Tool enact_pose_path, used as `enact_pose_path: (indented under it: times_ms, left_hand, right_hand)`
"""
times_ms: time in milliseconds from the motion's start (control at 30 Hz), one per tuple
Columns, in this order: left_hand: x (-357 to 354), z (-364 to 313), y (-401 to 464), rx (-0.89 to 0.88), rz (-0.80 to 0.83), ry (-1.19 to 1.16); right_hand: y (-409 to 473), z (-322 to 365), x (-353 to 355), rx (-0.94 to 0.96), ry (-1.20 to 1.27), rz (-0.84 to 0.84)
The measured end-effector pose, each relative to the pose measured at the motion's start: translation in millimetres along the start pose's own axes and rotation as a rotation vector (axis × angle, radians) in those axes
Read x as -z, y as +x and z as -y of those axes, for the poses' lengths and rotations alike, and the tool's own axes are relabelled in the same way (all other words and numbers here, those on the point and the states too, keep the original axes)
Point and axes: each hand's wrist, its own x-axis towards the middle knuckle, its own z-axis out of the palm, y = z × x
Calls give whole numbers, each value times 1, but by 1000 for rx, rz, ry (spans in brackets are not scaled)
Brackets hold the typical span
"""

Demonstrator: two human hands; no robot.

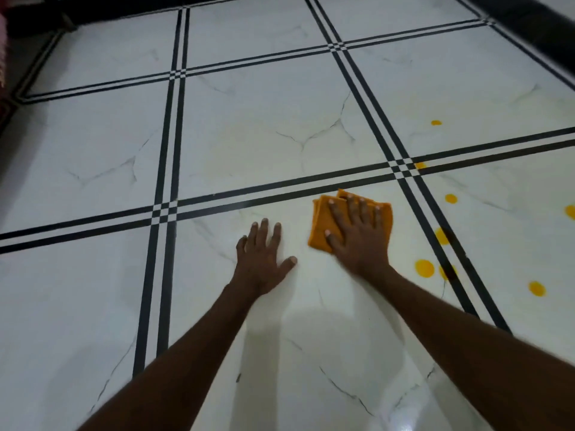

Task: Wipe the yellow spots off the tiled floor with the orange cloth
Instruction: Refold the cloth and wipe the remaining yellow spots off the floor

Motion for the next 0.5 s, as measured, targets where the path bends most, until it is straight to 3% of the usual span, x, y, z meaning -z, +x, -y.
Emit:
enact_pose_path:
  times_ms: [133,267,333,500]
  left_hand:
    - [25,-6,9,-5,198,172]
    - [43,-22,23,24,290,232]
    - [45,-25,31,29,311,235]
    - [30,-24,27,37,205,276]
  right_hand:
    - [-68,14,7,-157,49,-43]
    - [-73,6,11,175,26,152]
    - [-48,-20,19,254,-21,228]
    - [-36,-87,27,108,-50,202]
